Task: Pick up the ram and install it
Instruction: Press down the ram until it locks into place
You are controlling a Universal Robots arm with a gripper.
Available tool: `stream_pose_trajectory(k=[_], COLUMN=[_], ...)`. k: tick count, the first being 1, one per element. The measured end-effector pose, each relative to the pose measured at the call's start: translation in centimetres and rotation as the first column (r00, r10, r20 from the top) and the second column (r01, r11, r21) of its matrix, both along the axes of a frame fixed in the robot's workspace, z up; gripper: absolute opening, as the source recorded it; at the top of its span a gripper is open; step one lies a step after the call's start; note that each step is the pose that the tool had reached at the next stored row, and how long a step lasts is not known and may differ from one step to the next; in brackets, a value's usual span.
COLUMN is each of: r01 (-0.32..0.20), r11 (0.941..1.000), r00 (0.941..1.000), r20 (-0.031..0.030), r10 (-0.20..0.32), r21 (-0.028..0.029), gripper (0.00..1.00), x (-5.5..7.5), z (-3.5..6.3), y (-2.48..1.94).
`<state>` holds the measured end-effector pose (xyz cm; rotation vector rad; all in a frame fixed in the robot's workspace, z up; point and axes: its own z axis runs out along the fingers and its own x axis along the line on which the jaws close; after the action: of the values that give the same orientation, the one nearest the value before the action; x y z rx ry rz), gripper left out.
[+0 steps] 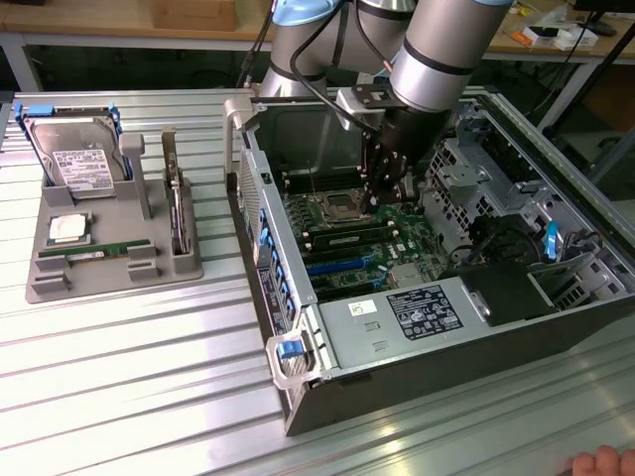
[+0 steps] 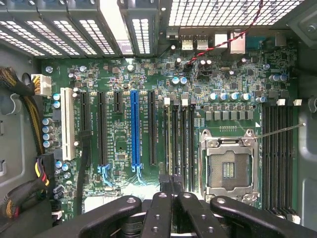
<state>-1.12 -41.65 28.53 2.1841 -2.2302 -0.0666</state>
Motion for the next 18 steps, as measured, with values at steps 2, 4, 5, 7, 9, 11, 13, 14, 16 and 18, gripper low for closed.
stream_pose_trajectory(k=[2,4,5,7,9,11,13,14,16,18], r01=[0.0,0.0,0.0,0.0,0.0,0.0,0.0,0.0,0.0,0.0], r11=[1.0,1.0,1.0,1.0,1.0,1.0,1.0,1.0,1.0,1.0], r00=[1.0,1.0,1.0,1.0,1.0,1.0,1.0,1.0,1.0,1.0], r20=[0.0,0.0,0.0,0.0,0.0,0.0,0.0,-0.0001,0.0,0.0], r10=[0.0,0.0,0.0,0.0,0.0,0.0,0.0,0.0,0.0,0.0], r21=[0.0,-0.0001,-0.0001,-0.0001,0.0,-0.0001,-0.0001,0.0,-0.0001,-0.0001], gripper=[0.11,0.11,0.11,0.11,0.11,0.11,0.11,0.11,0.11,0.11], x=[0.0,0.0,0.0,0.0,0.0,0.0,0.0,0.0,0.0,0.0], z=[0.02,0.04,0.07,0.13,0.18,0.27,0.27,0.27,0.28,0.27], y=[0.0,0.0,0.0,0.0,0.0,0.0,0.0,0.0,0.0,0.0])
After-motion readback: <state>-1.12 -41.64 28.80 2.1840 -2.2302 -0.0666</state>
